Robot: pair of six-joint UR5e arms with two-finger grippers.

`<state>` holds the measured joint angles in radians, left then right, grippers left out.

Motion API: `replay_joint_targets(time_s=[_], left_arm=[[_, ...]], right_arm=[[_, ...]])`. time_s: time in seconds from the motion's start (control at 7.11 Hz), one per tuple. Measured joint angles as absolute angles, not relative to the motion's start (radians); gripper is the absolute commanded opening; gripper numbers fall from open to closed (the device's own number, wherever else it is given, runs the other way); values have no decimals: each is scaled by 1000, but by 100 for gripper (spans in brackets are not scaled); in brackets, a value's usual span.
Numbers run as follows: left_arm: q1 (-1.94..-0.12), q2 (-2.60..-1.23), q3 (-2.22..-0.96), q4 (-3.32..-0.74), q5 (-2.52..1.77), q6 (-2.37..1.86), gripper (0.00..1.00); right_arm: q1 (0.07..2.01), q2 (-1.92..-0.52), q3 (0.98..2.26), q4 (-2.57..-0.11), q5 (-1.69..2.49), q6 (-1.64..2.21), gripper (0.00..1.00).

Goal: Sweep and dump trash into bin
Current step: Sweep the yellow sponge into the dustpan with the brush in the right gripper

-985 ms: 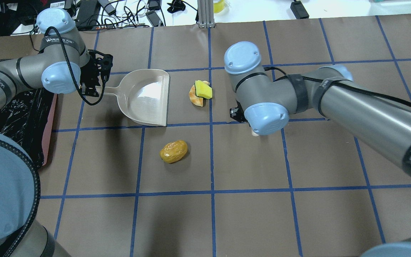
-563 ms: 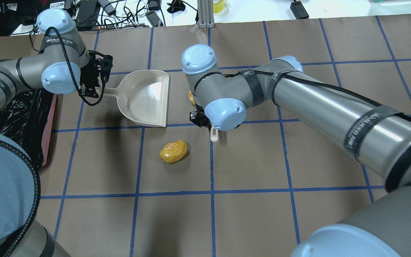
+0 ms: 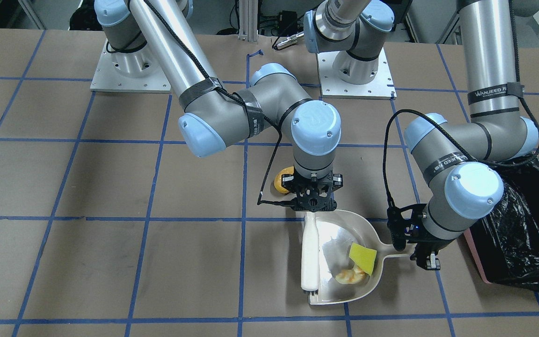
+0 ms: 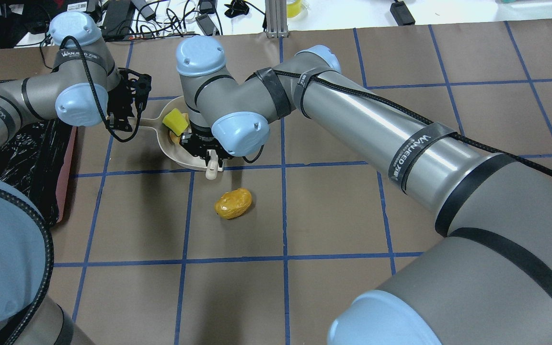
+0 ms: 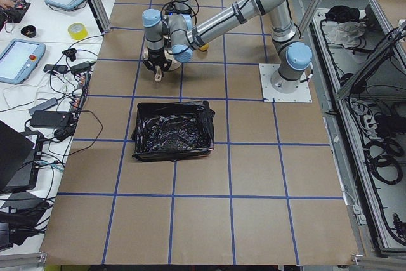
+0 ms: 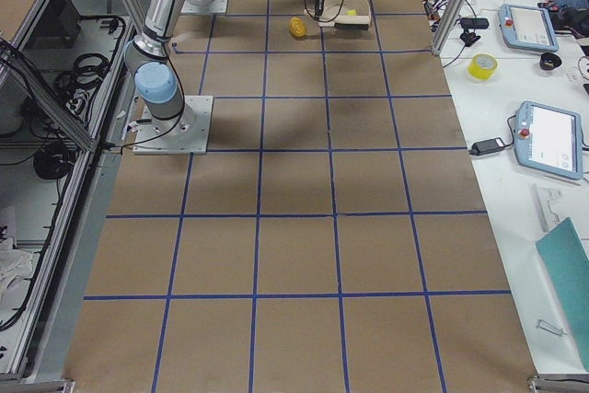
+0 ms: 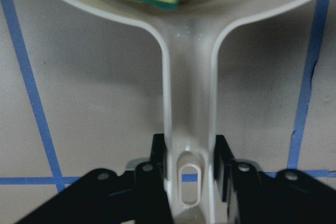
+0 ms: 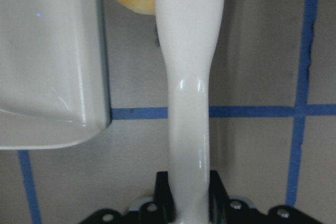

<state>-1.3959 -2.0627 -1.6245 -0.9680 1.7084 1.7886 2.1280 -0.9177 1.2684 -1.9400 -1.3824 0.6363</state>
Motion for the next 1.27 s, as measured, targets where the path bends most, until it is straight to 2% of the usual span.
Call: replay_joint_targets(time_s=[0.42,0.84,1.27], left_arm=[[-1391,-2046,-1636,-983,1707,1799,1],[-1319,-1927,-1786,-1016,1722,1935,0],[-1304,-1757,-2002,-990,1795,1943,0]], right_arm=[[2123,-941,1255,-1872,-1414,616,2],[2067,-1069,1296,-1679,-1510,616,1],[2032,-1267,1535,-1646,-1531,624,0]])
